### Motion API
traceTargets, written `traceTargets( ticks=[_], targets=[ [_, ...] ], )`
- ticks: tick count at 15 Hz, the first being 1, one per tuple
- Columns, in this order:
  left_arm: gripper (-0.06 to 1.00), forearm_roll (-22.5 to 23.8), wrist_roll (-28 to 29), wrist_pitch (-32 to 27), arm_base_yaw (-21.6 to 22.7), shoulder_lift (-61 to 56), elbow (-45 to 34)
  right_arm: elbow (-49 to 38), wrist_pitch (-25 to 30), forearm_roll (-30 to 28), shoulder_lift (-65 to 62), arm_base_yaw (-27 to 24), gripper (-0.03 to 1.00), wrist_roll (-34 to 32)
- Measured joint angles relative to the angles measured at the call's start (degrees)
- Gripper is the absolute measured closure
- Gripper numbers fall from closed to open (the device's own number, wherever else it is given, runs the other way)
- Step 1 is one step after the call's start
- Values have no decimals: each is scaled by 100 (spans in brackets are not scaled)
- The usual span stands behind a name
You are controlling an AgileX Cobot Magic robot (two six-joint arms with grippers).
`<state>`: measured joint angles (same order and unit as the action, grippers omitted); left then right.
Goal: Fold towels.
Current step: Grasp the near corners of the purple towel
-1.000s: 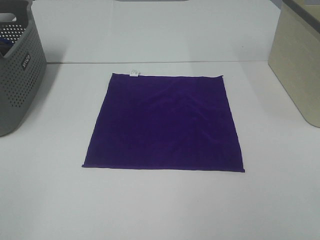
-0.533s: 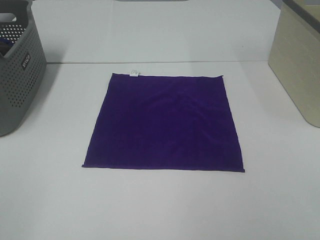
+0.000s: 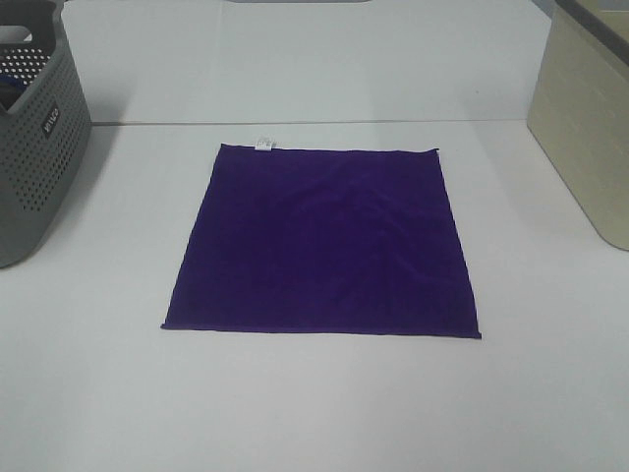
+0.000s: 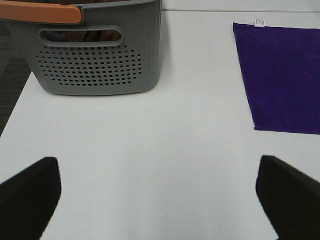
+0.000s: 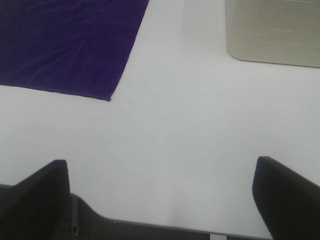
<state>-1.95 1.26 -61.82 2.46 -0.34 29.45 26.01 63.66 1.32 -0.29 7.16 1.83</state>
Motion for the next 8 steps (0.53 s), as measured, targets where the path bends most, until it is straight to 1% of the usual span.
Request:
traceTargets(
  ticks=[8],
  targets=[
    [-4,0,0,0,0,0,0,0,0,0,0,0,0,0]
  ],
)
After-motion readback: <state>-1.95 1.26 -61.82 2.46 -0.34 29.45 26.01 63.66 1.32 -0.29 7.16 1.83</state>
